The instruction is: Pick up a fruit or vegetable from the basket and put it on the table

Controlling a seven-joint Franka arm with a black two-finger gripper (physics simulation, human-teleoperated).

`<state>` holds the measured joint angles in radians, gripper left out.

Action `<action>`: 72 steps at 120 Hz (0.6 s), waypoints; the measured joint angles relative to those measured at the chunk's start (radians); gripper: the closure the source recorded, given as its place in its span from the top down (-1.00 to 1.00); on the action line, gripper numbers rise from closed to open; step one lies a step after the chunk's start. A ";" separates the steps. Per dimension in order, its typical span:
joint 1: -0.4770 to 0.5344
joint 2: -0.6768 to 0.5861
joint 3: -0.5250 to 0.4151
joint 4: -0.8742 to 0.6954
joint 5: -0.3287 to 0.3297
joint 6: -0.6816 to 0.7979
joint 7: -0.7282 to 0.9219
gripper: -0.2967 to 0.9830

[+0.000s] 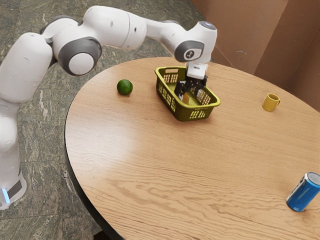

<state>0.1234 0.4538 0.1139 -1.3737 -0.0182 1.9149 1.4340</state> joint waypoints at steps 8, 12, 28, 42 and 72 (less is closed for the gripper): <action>0.001 0.001 0.011 0.000 -0.004 0.000 0.018 0.53; 0.002 0.001 0.014 0.001 -0.005 0.003 0.026 0.53; 0.006 0.008 0.026 0.003 -0.015 0.023 0.054 0.53; 0.007 0.016 0.039 0.007 -0.030 0.059 0.075 0.53; 0.004 0.036 0.052 0.017 -0.072 0.106 0.108 0.52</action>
<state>0.1278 0.4895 0.1664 -1.3571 -0.0906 2.0205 1.5421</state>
